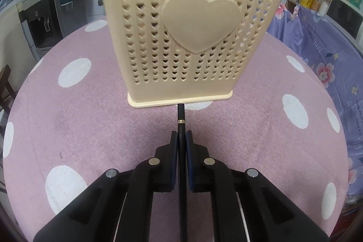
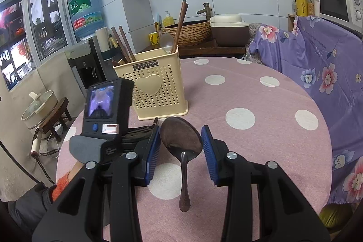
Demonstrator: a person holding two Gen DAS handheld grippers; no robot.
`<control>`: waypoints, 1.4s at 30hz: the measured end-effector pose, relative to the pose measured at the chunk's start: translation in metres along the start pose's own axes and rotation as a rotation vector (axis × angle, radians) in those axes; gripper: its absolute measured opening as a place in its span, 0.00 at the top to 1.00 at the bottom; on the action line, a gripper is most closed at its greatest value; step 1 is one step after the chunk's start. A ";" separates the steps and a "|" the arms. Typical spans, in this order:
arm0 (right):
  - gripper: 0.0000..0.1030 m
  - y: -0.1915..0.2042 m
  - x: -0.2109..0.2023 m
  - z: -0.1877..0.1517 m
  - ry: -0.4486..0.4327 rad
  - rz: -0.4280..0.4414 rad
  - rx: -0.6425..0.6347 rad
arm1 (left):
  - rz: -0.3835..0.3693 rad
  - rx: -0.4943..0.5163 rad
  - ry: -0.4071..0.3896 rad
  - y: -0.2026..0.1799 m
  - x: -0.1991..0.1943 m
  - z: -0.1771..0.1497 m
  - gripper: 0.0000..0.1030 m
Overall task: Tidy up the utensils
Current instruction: 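Carry the spoon and black chopstick above the holder with both tools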
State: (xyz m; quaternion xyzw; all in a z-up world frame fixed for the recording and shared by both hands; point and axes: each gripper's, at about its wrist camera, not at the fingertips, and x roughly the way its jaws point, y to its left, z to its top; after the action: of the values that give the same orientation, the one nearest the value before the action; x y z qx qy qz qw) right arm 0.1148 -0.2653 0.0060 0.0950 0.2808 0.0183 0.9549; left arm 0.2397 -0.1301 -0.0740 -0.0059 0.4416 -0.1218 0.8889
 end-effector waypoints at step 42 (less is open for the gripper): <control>0.64 0.027 0.010 0.095 -0.064 0.061 -0.078 | -0.252 -0.004 -0.437 0.044 -0.211 0.068 0.92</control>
State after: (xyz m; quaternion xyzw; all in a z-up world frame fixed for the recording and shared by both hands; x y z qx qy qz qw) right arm 0.1746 -0.2538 0.0840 0.0667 0.2462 0.0551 0.9653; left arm 0.1801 -0.0476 0.1273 -0.0890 0.2349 -0.2266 0.9410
